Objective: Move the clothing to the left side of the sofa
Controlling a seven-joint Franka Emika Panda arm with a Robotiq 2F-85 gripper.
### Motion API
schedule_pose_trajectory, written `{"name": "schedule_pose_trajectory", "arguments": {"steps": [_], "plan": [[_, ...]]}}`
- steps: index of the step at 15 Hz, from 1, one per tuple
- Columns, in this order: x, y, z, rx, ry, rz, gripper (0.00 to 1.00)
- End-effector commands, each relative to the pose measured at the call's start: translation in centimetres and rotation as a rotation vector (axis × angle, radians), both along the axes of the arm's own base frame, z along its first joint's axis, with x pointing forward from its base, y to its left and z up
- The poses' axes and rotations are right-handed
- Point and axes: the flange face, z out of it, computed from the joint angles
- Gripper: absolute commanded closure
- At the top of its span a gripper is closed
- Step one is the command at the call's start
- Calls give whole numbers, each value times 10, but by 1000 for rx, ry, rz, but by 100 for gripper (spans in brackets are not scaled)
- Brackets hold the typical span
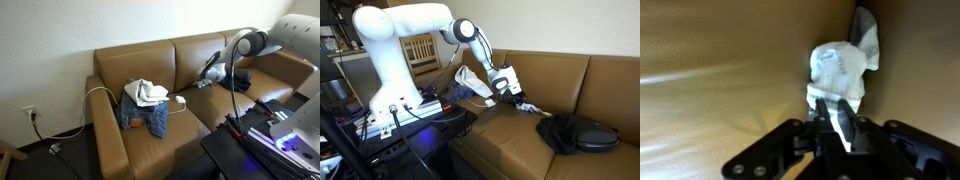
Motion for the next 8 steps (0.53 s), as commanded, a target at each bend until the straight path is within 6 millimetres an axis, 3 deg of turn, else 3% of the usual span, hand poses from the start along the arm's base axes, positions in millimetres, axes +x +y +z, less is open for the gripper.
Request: {"name": "schedule_pose_trajectory", "arguments": {"steps": [1,5,8], "plan": [[-5,-3,-2,5,9,-24,100],[-1,-8,-4,68,30,-60,100],[17,-3,-2,222,64,-43,100]]}}
